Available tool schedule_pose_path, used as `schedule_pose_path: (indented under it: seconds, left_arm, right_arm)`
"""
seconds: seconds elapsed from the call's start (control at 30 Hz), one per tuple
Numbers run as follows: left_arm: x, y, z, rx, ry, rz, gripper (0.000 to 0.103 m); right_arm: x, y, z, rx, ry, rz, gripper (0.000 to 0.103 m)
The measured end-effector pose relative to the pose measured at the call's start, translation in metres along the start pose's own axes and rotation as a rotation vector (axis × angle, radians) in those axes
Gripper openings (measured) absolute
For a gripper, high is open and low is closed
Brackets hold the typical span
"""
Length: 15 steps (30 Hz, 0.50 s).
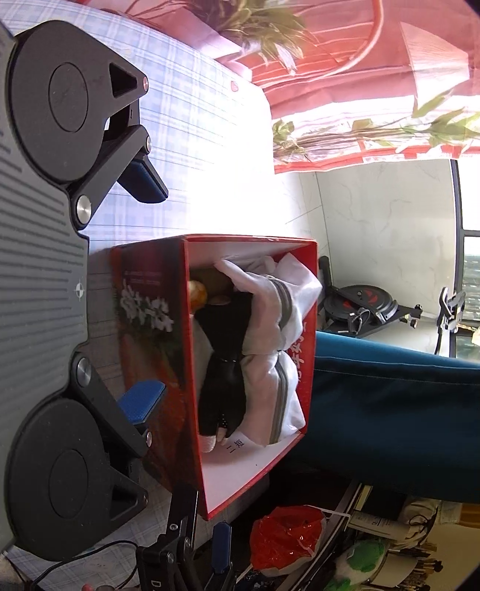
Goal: Organize soft objects
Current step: 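Move both tools back to the grey knit mitt on the table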
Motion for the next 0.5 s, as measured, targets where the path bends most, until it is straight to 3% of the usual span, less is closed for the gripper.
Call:
schedule_pose_path:
  seconds: [0.3,0.5]
  left_arm:
    - [-0.053,-0.012,0.000,0.010,-0.053,-0.045,0.103]
    - [-0.075,-0.034,0.011,0.061,-0.093,-0.147,0.102]
  right_arm:
    - [-0.054,-0.021,-0.009,0.071,-0.078,-0.046,0.102]
    - [-0.083,-0.025,0.004,0.046,-0.125,0.013,0.102]
Point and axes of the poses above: each gripper's, at about its wrist camera, not at the fingertips, and z roughly the way its jaws point, y to its right, x to its top, the point moved 6 cm from there along z, roughly the way its jaws point, and after that the axes turned 15 degrees about -z, right-handed, at the moved point
